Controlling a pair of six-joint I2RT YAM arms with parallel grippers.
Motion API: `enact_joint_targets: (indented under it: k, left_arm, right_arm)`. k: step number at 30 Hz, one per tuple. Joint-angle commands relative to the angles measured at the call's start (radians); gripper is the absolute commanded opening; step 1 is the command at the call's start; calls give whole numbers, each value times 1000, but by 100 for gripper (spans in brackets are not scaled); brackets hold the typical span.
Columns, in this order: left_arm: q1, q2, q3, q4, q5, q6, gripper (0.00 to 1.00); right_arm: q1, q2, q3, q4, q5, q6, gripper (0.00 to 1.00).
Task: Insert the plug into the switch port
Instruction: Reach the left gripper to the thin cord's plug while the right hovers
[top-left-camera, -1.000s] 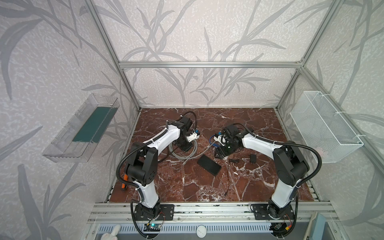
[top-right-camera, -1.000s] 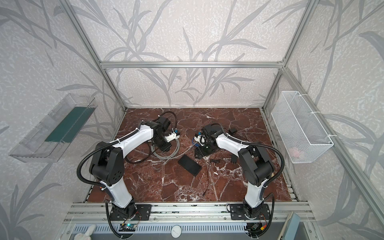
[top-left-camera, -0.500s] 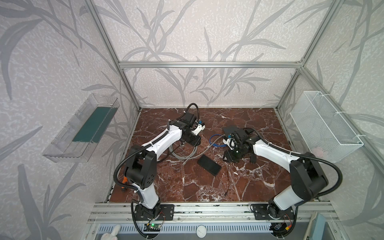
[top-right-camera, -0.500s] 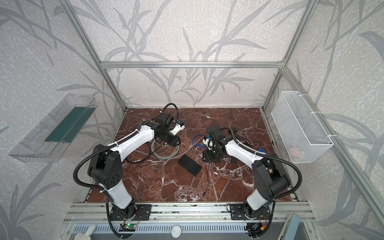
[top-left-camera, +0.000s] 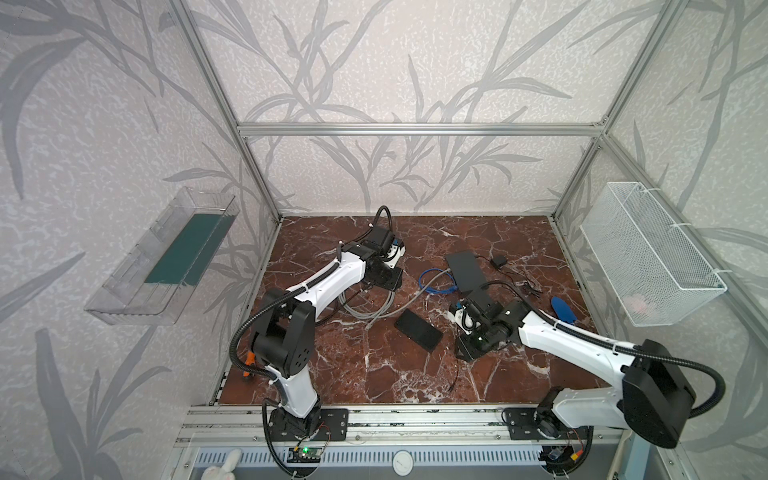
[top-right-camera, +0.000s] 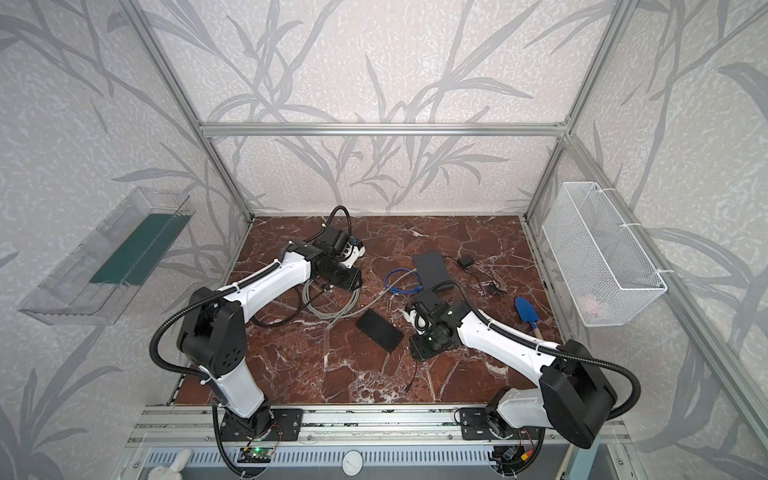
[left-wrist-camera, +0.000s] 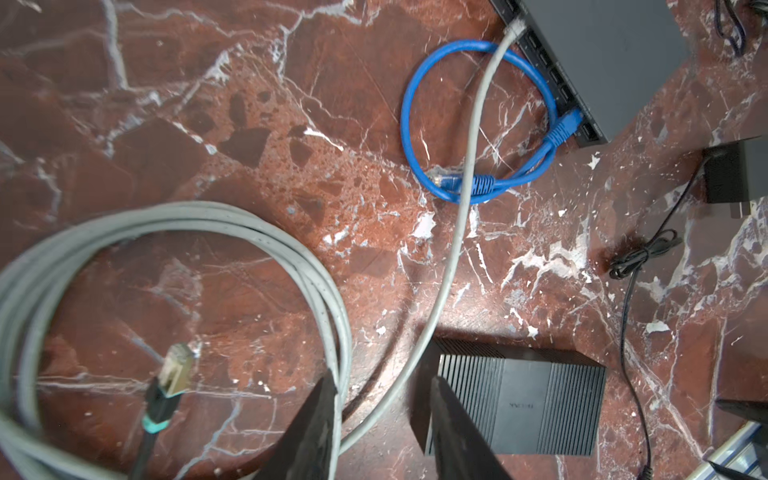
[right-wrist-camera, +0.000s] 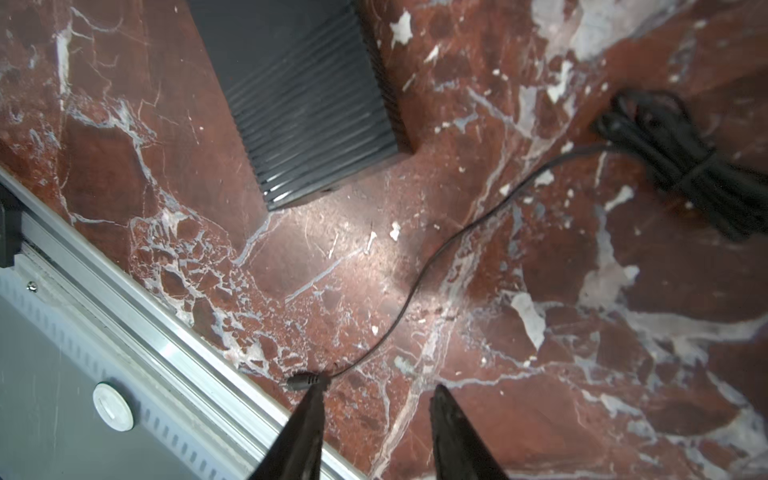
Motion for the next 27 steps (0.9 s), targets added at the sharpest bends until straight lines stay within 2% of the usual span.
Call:
enact_joint_targets:
  k: [1,5,7,9,12,18,24,27]
  left_arm:
    - [-50,-55,-55,-1,18,-73,40]
    - [-179,-104,-107,-22,33,-1,41]
    - [-241,-121,-148,-18,25,-23,41]
    - [-306,-145,-196,0,3,-64,41]
    - [-417,-178,-236,16,-53,-116,41]
    - [-605,-186,-292,73,-138,-236,43]
    - [-749,-66,-247,57,-219,-266,44]
    - [-788,-23,-224,68,-222,-293,44]
  right_arm:
    - [5,-47,-14,-59,33,86,41]
    - [-16,-65,-25,-74,114,240,44]
    - [-80,-62,-22,-86,145,299,46]
    - [-182,-54,-26,-74,87,314,46]
    - [-322,-28,-8,-78,6,267,45]
    - [-447,-32,53,-156,11,147,48]
    - [-560,-39,78,-191,-19,64,51]
    - [-596,-30,68,-190,-15,40,51]
